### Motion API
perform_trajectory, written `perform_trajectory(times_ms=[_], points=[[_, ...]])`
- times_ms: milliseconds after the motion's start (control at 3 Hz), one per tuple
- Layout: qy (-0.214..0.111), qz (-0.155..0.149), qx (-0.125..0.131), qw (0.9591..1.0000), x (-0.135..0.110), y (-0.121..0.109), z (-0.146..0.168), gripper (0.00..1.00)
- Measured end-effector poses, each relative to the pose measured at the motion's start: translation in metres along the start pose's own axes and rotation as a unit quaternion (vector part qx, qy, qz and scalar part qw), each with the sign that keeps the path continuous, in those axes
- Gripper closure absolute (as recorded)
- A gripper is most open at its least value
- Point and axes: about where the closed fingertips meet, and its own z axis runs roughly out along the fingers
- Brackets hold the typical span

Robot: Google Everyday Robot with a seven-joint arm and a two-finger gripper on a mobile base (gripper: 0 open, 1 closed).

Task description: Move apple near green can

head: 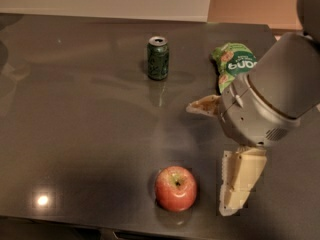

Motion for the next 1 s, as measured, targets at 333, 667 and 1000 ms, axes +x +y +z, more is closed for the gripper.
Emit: perform_trajectory(times_ms=[333,667,1000], points=[[-0.010,-0.012,-0.006,0.9999,-0.006,0.009,0.023,0.00],[-0.018,-0.020,-0.013,0.9996,-0.011,0.016,0.043,0.00],[-0.024,-0.024,-0.019,0.9992,-0.014,0.023,0.058,0.00]])
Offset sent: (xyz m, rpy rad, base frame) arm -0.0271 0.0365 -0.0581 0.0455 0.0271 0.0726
